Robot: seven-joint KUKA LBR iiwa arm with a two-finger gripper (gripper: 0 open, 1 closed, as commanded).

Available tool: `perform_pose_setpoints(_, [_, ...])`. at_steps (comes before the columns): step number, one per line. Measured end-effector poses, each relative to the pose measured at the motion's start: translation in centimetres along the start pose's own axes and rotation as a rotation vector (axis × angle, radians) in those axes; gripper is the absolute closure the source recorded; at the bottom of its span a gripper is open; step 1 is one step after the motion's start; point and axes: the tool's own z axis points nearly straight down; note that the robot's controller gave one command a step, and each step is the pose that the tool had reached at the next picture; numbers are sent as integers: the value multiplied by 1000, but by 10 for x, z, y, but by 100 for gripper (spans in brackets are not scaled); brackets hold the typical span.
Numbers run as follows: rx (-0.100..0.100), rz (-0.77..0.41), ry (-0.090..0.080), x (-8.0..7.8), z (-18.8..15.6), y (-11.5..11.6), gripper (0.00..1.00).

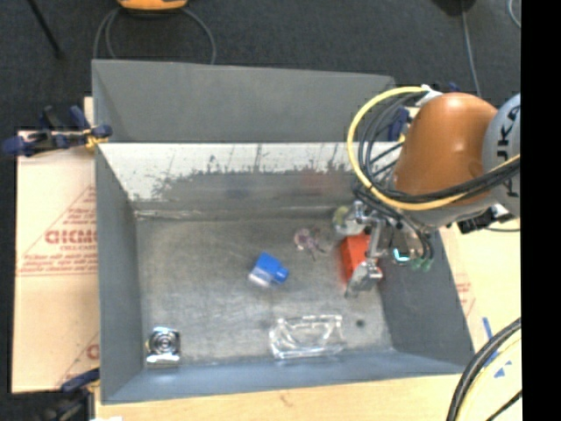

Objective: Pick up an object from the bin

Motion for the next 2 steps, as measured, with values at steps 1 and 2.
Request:
perform_pose_setpoints(1, [1,-133,-7,-7,-19,1,0])
perform_pose_setpoints(2, [-2,-342,-1,35,63,45,0])
